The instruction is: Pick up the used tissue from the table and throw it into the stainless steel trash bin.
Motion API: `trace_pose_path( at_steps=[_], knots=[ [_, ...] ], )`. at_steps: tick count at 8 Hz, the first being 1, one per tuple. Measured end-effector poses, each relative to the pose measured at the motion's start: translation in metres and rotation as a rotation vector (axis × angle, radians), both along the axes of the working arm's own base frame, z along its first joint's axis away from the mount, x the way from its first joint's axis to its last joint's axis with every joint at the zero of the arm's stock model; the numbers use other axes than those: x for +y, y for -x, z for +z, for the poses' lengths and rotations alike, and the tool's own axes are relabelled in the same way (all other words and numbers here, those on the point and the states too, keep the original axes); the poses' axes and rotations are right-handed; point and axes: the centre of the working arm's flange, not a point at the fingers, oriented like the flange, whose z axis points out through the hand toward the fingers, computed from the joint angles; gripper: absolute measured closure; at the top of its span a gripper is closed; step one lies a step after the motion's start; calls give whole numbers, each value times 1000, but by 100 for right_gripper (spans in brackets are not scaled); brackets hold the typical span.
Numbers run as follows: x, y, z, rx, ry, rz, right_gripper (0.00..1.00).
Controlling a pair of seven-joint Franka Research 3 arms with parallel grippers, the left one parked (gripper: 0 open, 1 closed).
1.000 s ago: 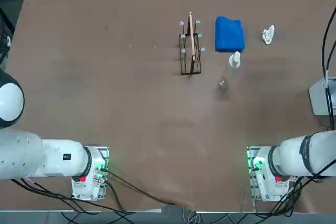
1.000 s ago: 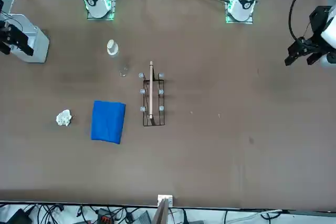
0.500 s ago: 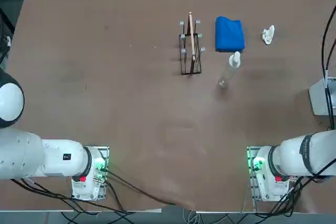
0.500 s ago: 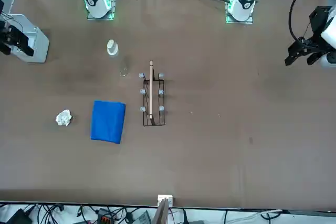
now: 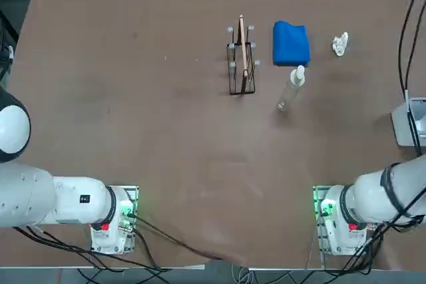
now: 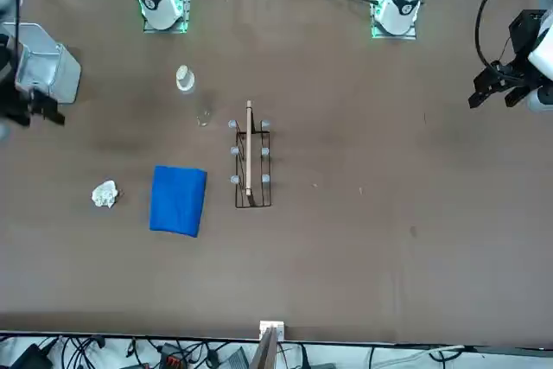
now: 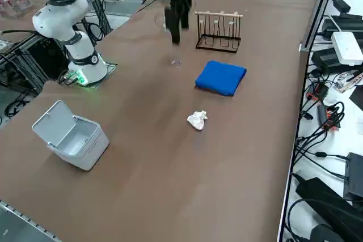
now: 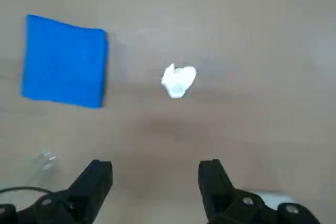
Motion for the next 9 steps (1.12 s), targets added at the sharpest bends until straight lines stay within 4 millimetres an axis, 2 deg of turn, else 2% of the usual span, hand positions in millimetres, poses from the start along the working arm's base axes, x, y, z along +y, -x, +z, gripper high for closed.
trace_pose_path(
  at_steps=[1,2,4,6,9],
  knots=[
    [-18,-10,-44,-24,6,7,0],
    [-27,-15,-86,-45,10,6,0],
    [-41,-17,-155,-81,19,0,0],
    [-49,-18,-205,-87,22,-6,0],
    [-46,-21,-258,-83,21,3,0]
  ],
)
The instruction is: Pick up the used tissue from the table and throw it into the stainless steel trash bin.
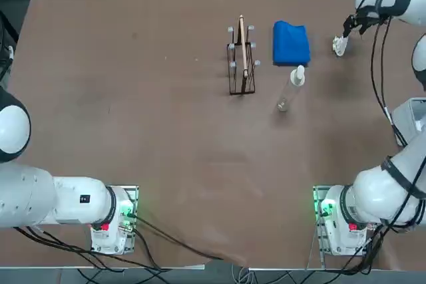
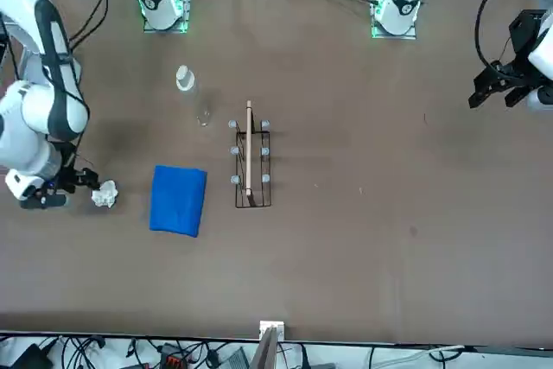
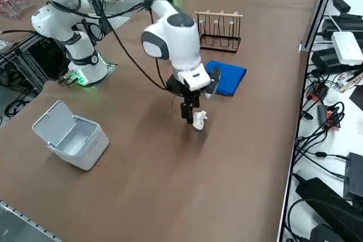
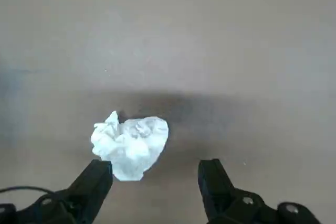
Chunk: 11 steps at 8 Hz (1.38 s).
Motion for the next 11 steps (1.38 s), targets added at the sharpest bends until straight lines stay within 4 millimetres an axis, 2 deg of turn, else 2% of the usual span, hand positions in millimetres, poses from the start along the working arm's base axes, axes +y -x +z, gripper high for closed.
trace_pose_path(
  at_steps=[3,6,7,8,10,11],
  knots=[
    [11,-3,-38,-5,-5,19,0],
    [34,-7,-48,-2,-19,52,2],
    [36,-7,-50,0,-20,55,3],
    [36,-7,-52,2,-20,55,11],
    [33,-10,-47,-6,-17,54,52],
    [31,-11,-44,-2,-16,52,67]
  ],
)
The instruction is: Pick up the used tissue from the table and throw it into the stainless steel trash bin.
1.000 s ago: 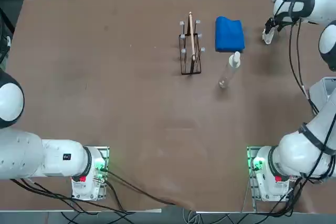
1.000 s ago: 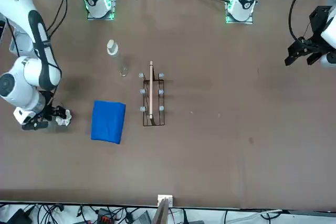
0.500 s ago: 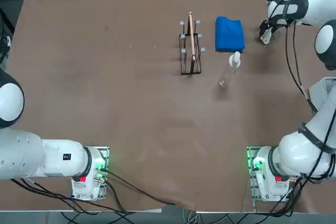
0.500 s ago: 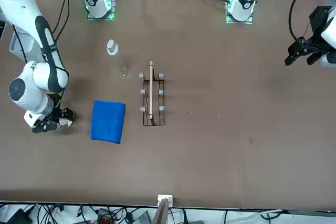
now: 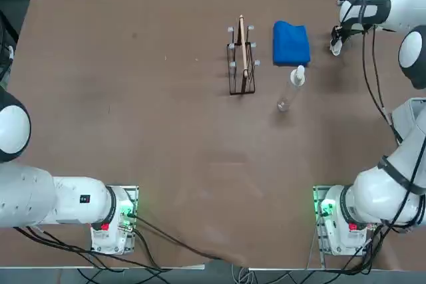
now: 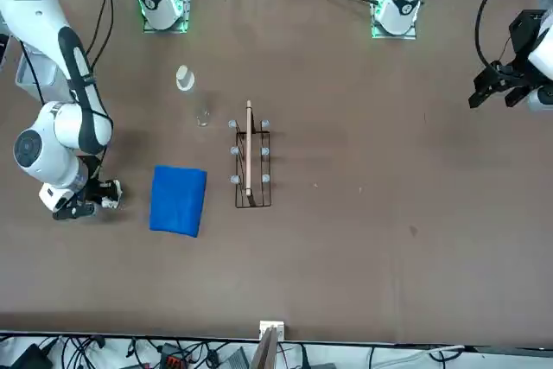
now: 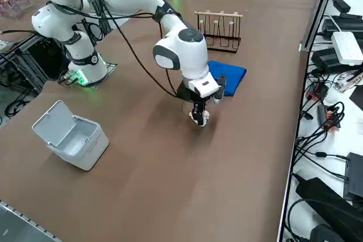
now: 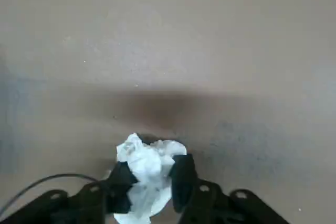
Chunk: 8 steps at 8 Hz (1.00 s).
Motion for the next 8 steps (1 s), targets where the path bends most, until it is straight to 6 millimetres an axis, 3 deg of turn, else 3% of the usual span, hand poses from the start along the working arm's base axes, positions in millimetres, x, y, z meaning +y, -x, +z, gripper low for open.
trace_pose_path(
  at_steps=[2,3,5,7,8],
  knots=[
    [-4,3,14,41,-4,-3,78],
    [-12,6,32,69,-5,0,79],
    [-52,23,82,125,-13,24,79],
    [-106,55,125,184,-38,51,79],
    [-133,75,139,222,-60,63,86]
  ],
)
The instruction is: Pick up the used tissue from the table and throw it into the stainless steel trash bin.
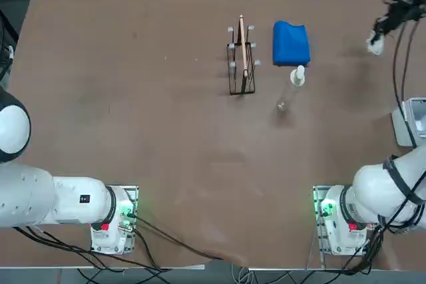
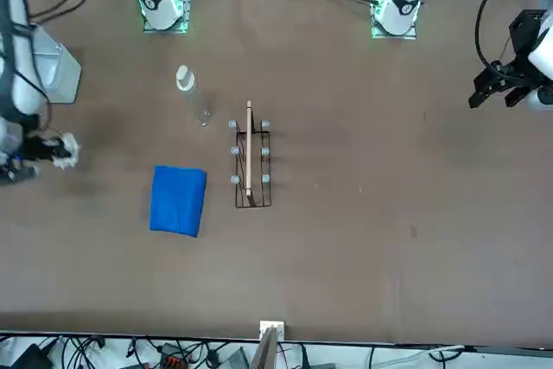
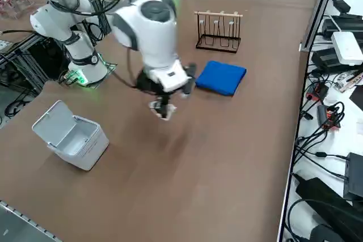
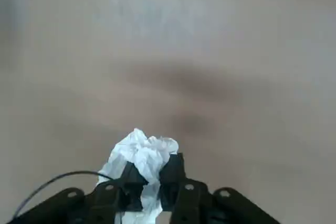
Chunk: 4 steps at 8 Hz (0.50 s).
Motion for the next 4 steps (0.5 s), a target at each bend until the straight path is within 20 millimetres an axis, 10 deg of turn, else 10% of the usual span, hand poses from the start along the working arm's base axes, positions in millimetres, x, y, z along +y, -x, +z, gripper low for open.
trace_pose_path(
  at_steps=[4],
  knots=[
    [-97,91,38,129,-110,32,89]
  ],
)
